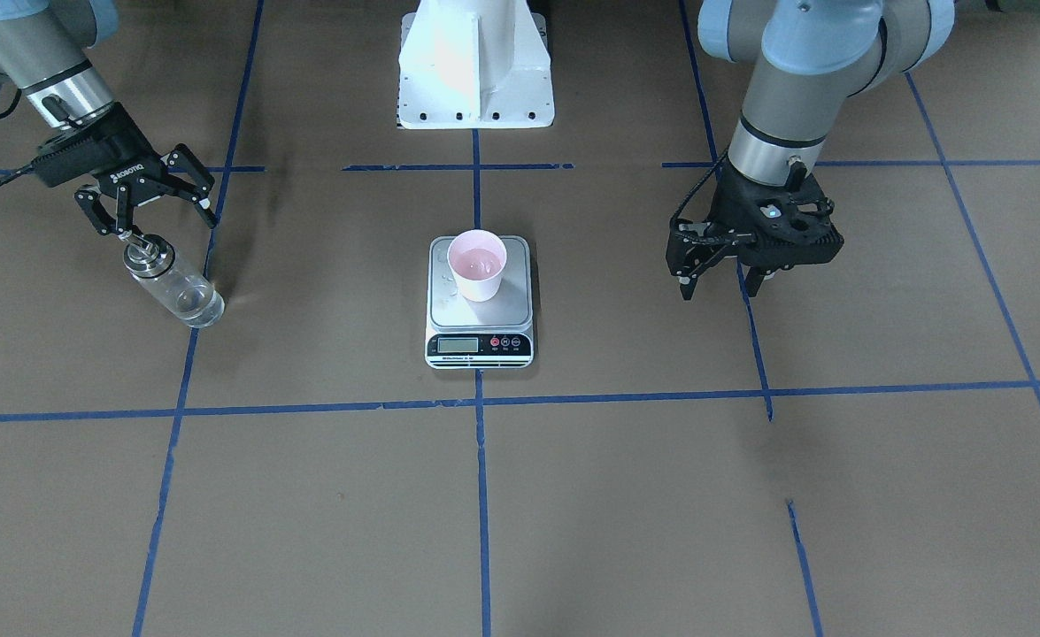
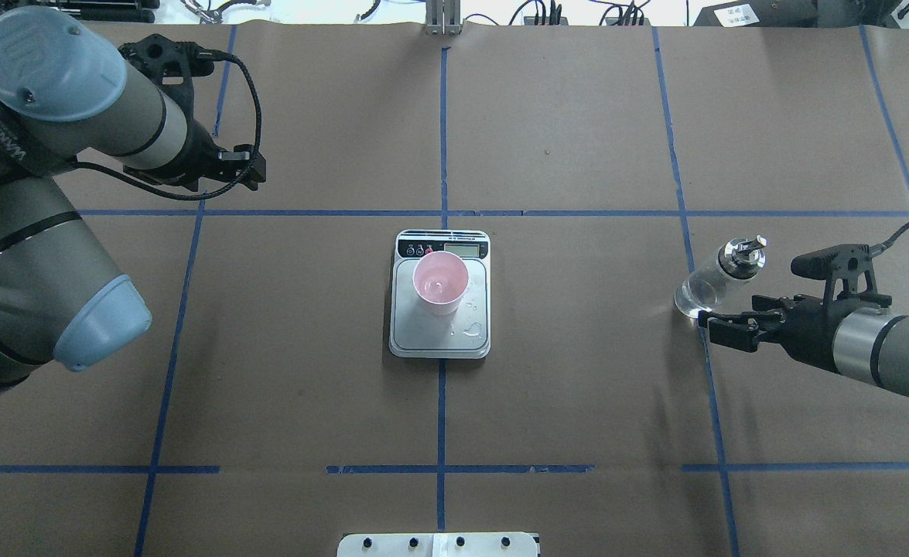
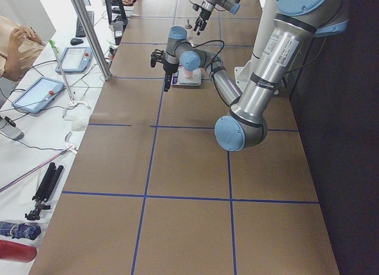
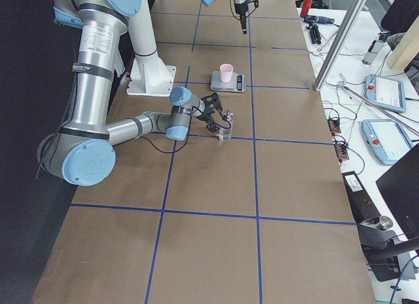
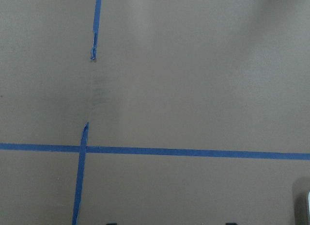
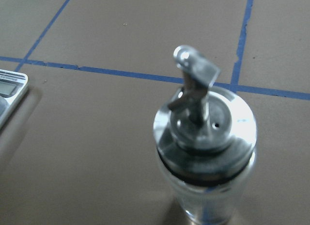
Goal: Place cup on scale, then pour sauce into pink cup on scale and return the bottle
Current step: 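Release the cup and lift the left gripper away while the right gripper reaches the dispenser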
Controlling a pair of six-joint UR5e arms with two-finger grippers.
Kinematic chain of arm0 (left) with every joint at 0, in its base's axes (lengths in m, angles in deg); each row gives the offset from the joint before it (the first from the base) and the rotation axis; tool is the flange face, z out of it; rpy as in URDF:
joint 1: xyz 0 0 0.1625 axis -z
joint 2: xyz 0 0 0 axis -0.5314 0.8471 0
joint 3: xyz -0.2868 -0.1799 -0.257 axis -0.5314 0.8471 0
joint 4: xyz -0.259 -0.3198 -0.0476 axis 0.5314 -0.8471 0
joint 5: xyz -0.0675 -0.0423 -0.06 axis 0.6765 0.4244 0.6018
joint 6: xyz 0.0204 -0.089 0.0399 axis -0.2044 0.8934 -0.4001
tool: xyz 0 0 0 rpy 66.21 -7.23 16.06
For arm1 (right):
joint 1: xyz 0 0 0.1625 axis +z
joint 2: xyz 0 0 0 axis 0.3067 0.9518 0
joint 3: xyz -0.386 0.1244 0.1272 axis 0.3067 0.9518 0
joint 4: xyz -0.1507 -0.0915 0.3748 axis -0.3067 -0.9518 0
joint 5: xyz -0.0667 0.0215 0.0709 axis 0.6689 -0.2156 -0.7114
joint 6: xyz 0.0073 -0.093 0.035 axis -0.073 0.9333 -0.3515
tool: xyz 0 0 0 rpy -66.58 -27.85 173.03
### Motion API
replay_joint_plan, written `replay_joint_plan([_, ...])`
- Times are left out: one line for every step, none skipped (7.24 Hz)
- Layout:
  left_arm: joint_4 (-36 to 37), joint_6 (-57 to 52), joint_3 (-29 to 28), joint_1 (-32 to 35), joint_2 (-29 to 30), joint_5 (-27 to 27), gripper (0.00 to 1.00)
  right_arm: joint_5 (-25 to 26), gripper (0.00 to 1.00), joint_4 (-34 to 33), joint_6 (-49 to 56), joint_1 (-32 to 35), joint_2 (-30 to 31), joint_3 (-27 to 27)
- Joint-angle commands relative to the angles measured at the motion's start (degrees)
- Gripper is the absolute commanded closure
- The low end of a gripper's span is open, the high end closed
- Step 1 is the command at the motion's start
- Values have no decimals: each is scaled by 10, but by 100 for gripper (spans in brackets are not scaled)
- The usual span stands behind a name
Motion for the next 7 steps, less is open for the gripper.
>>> replay_joint_plan([-4,-2,-14,0,-1,-2,20,184,0,-35,-13,-90,21,-14])
replay_joint_plan([-4,-42,-9,1,-18,-35,20,231,0,-46,-50,-105,21,-13])
replay_joint_plan([-4,-115,-5,10,-27,-38,19,251,0,-51,-64,-111,19,-7])
replay_joint_plan([-6,-150,-5,21,-40,-38,19,256,0,-53,-64,-111,11,4])
replay_joint_plan([-6,-160,0,25,-49,-38,19,264,0,-53,-64,-111,-18,21])
replay_joint_plan([-6,-159,2,24,-49,-36,16,264,0,-52,-64,-110,-33,29])
replay_joint_plan([-6,-159,2,25,-49,-36,16,264,0,-52,-64,-110,-37,36])
